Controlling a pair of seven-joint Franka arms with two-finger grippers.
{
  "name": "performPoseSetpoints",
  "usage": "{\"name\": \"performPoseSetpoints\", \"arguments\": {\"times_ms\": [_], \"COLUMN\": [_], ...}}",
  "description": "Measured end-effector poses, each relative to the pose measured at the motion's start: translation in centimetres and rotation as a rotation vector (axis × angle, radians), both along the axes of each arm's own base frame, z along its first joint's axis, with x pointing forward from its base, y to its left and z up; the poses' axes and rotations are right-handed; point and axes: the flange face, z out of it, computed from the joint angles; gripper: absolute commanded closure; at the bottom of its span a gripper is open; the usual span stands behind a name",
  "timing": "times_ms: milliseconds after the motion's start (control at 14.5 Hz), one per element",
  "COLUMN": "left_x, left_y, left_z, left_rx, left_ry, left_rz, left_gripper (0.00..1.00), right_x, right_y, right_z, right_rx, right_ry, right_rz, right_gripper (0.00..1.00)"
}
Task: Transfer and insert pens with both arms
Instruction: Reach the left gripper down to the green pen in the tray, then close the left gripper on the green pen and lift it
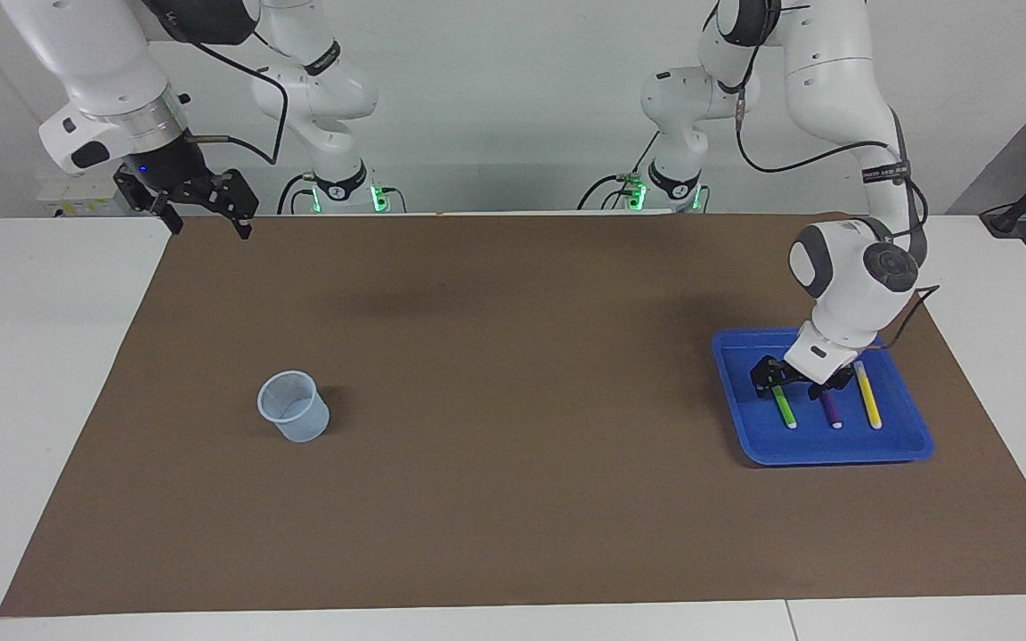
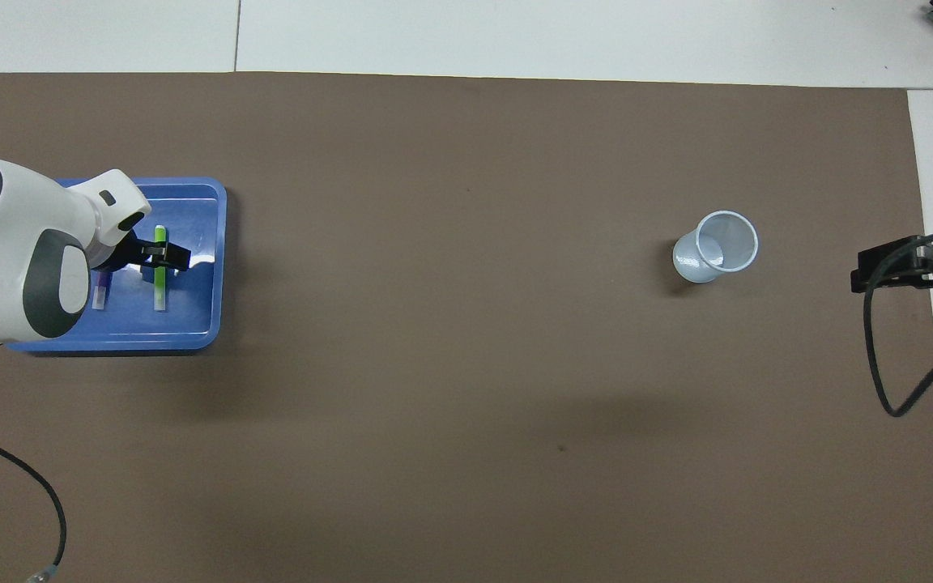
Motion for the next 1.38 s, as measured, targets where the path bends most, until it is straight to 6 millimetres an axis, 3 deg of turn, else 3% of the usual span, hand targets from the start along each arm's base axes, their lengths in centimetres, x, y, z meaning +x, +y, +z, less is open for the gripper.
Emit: {"name": "performPoseSetpoints", "arguments": {"times_ms": [482,826,1170,1377], "left_x": [-2.2,-3.2,-3.8,-3.9], "left_y": [-0.5,-0.7,-0.6,-0.5], "left_z": [-2.0,-1.8,-1.3,-1.0], "left_rx": [-0.002,-0.001,0.002,0.004], "left_ry": [0.072,0.074,0.071,0.064], "left_rz": [-0.008,-0.011,-0.011,-0.012], "left_gripper": [0.00,0.22,0.55,0.55], "right_x": [0.0,0.0,0.0,0.0], "right_y": [0.0,0.0,0.0,0.0], "right_z": [0.0,0.0,0.0,0.0], "right_rx": [0.000,0.000,0.000,0.000], "right_ry": [0.000,0.000,0.000,0.000], "right_rz": [0.000,0.000,0.000,0.000], "right_gripper": [0.00,0.00,0.00,0.00]}}
